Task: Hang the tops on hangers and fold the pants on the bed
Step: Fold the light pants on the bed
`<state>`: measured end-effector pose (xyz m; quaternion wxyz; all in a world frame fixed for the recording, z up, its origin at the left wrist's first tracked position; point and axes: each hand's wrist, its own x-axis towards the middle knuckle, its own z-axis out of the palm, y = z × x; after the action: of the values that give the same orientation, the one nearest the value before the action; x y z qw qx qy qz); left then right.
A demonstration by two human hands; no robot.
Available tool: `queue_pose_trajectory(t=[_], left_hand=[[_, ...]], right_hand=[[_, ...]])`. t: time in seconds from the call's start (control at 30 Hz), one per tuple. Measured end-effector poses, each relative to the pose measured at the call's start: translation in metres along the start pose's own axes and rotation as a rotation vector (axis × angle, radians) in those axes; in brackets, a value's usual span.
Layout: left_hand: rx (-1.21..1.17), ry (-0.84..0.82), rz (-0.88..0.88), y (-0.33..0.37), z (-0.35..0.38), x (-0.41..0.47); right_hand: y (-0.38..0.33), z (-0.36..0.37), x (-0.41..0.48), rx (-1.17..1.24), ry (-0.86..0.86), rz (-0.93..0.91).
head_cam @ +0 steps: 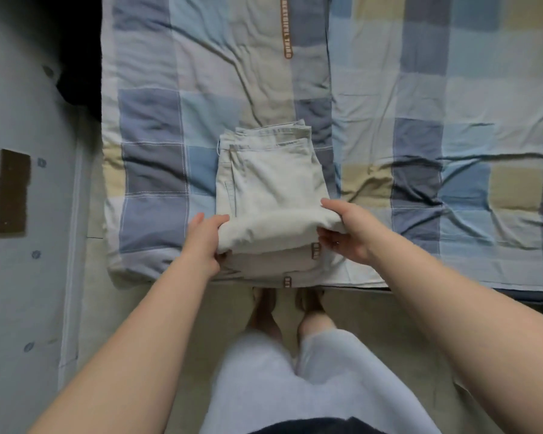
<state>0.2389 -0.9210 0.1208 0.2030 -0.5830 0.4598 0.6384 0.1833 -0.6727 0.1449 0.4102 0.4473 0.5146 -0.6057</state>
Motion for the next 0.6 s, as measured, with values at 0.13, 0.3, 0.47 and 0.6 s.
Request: queue_pose_trajectory(t=[0.13, 0.3, 0.47, 0.6], left_hand=[[-0.089, -0.095, 0.018, 0.048, 0.03, 0.032], [-0.109, -0.157, 0.16, 0.093, 0.07, 0.085], [0.317, -0.126, 0.527, 0.091, 0.1, 0.149], [1.27, -0.078, 0.816, 0.041, 0.086, 0.185]], right_hand=[[-0.053, 0.027, 0.044, 0.046, -0.049, -0.065], [-0.106, 0.051, 0.114, 0.078, -0.037, -0.144], [-0.108, 0.051, 0.184, -0.252, 0.044, -0.321], [-0.062, 0.025, 0.228, -1.136, 0.142, -0.549]])
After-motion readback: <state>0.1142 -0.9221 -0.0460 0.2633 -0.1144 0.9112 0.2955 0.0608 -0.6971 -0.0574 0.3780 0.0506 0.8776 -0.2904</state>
